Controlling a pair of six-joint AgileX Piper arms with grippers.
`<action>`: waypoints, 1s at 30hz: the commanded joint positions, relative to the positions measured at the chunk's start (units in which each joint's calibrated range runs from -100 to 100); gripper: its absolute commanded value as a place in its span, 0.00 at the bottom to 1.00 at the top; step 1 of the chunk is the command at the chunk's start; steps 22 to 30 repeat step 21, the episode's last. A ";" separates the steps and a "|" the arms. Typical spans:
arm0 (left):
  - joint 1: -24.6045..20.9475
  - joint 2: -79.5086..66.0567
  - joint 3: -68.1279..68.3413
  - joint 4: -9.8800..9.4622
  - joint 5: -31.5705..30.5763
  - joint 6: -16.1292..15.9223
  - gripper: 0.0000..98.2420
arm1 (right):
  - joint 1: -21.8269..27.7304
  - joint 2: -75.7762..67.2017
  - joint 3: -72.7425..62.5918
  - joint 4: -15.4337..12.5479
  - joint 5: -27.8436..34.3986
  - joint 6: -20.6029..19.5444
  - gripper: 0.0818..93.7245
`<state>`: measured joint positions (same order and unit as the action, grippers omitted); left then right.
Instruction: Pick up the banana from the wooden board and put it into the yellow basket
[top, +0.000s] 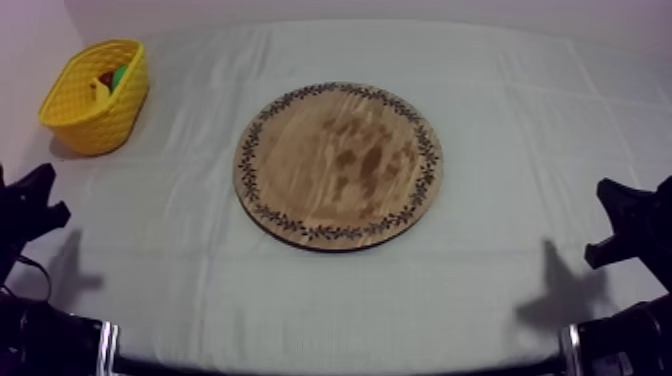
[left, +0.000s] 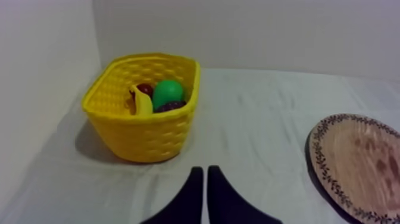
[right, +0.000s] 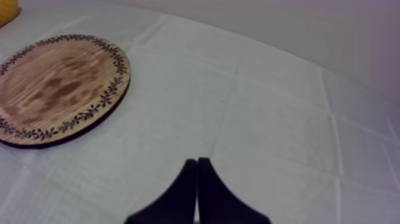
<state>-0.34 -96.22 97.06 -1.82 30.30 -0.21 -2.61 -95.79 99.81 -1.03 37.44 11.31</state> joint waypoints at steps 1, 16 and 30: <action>0.15 -1.29 1.64 0.01 -0.06 -0.03 0.00 | 0.01 0.03 -0.03 0.03 -0.02 0.00 0.00; -0.51 -3.50 2.82 -0.11 0.33 6.98 0.00 | 0.01 0.03 -0.03 0.03 -0.02 0.00 0.00; -0.56 -3.51 2.83 -0.11 0.34 8.71 0.00 | 0.01 0.03 -0.03 0.03 -0.02 0.00 0.00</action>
